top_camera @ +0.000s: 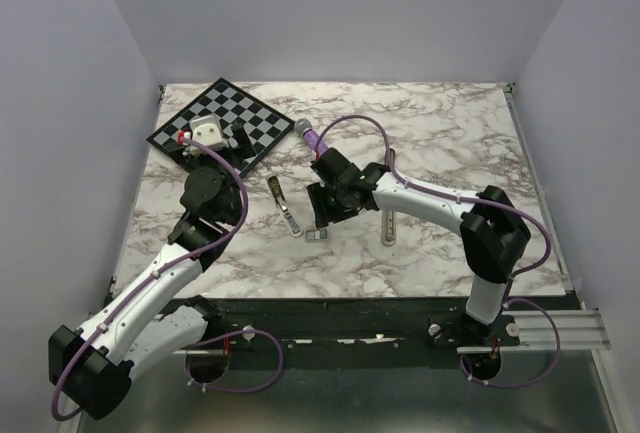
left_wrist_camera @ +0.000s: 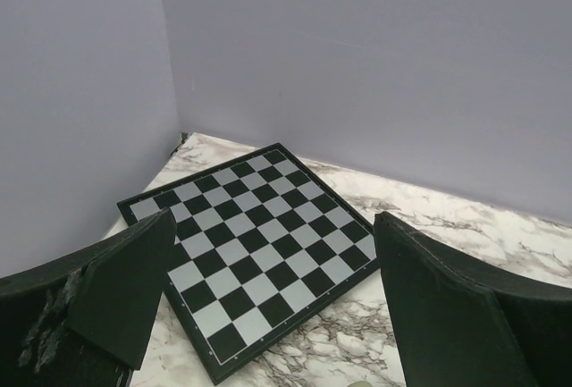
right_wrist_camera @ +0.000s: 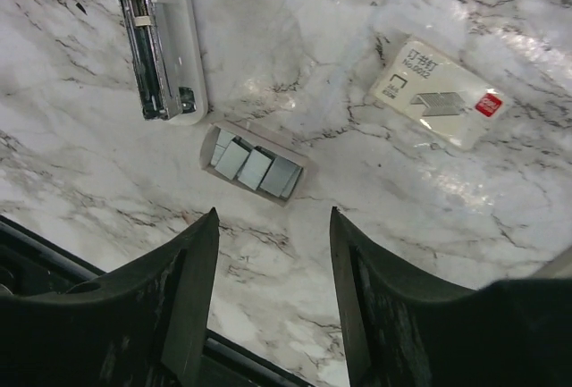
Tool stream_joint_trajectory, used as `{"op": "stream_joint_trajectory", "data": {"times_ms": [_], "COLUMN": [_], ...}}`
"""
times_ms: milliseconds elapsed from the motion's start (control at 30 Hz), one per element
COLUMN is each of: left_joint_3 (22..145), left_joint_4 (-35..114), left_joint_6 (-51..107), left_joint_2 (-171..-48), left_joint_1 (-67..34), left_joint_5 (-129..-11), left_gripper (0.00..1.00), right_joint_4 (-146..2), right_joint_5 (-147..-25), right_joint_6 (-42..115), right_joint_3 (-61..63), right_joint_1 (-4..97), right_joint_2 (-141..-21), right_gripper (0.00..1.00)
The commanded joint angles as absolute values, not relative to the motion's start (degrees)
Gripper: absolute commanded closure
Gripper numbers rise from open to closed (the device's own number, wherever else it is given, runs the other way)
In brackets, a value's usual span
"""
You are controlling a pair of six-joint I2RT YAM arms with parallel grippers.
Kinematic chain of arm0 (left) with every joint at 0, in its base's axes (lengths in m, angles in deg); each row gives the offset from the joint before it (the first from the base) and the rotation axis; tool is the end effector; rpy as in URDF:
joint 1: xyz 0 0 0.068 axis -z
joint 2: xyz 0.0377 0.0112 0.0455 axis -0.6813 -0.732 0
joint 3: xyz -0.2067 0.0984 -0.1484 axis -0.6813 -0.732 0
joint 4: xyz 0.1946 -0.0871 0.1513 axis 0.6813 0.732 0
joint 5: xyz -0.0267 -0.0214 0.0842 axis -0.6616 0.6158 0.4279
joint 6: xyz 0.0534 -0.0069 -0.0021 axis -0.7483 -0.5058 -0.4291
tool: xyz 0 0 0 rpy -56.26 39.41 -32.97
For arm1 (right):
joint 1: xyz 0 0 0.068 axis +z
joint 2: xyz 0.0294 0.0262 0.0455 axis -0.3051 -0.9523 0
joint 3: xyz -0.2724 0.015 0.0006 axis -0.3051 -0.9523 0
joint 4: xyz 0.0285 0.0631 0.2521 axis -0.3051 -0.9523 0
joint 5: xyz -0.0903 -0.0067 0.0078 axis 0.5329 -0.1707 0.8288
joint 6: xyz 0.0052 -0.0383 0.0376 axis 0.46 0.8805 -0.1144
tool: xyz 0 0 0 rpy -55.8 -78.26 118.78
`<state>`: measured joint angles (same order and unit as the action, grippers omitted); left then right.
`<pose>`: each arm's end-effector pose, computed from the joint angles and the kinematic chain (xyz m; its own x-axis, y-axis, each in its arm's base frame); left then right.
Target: Load the staples into the stapler
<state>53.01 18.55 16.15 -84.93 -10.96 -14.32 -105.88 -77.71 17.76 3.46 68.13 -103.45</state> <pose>0.1828 -0.0832 0.3637 0.2070 -0.1261 -0.9702 -0.2464 0.9530 -0.1764 0.2452 0.2954 0.2238 -0.8281 -0.3260 -0.4561 -0.4556 0.8653 0.2088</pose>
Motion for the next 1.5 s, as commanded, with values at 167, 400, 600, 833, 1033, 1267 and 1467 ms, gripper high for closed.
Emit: {"op": "stream_joint_trajectory", "data": {"times_ms": [167,400,600,833,1033,1267,1467], "left_joint_3": [52.1,52.1,52.1,52.1,52.2,52.1,52.1], "left_joint_4": [16.3,16.6,16.7,16.8,16.9,16.9,16.9], "left_joint_6": [15.1,15.1,15.2,15.4,15.3,15.2,15.3], "left_joint_2": [-83.9,-83.8,-83.7,-83.7,-83.6,-83.7,-83.7], "left_joint_1": [-11.3,-11.2,-11.2,-11.2,-11.2,-11.2,-11.2], "left_joint_5": [-13.3,-13.8,-13.9,-14.4,-14.4,-14.5,-14.6], "left_gripper": [0.01,0.01,0.01,0.01,0.01,0.01,0.01], "right_joint_4": [-105.2,-104.9,-104.8,-104.8,-104.6,-104.4,-104.3], "right_joint_5": [-72.0,-71.2,-72.1,-72.5,-73.0,-73.9,-74.2], "right_joint_6": [12.5,11.7,11.5,11.5,11.6,11.6,11.7], "right_joint_3": [4.9,4.0,3.8,3.7,3.3,3.5,3.5], "right_joint_1": [69.4,69.5,69.4,69.5,69.5,69.5,69.5], "right_joint_2": [-108.7,-109.5,-110.9,-111.8,-112.2,-112.9,-113.5], "right_gripper": [0.53,0.64,0.71,0.76,0.80,0.80,0.81]}}
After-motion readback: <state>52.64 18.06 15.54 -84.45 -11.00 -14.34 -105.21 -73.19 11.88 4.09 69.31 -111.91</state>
